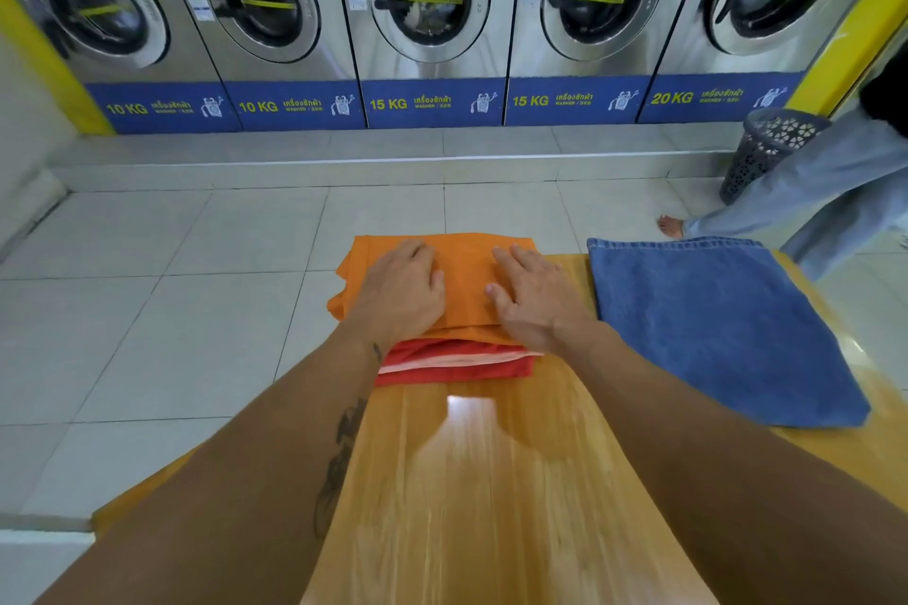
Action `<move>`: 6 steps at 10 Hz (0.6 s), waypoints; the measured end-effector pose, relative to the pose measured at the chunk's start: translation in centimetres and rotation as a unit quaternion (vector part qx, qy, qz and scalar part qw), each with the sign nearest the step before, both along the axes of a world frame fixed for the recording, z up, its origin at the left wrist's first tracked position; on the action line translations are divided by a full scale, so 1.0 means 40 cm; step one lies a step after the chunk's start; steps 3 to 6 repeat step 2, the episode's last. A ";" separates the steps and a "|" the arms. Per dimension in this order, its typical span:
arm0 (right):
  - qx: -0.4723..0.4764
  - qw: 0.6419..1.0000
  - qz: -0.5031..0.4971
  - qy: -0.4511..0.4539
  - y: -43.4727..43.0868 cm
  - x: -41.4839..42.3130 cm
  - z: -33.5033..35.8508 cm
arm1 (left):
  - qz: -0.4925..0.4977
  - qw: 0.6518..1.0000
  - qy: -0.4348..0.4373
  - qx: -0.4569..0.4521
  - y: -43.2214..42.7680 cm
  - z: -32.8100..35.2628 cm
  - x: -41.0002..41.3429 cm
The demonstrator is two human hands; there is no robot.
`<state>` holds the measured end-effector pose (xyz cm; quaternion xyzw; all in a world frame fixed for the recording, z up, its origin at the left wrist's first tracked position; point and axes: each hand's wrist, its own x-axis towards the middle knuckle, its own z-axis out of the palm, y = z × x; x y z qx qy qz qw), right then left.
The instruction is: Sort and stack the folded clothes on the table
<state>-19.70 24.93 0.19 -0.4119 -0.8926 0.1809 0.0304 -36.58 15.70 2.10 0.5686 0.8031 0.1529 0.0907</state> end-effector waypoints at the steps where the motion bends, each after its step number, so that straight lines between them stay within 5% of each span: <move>1: -0.011 1.000 -0.020 -0.001 -0.039 0.056 0.051 | 0.014 0.999 -0.009 0.030 -0.091 0.021 0.018; 6: -0.026 0.999 -0.026 -0.013 -0.062 0.093 0.087 | 0.032 0.999 -0.002 0.012 -0.148 0.034 0.020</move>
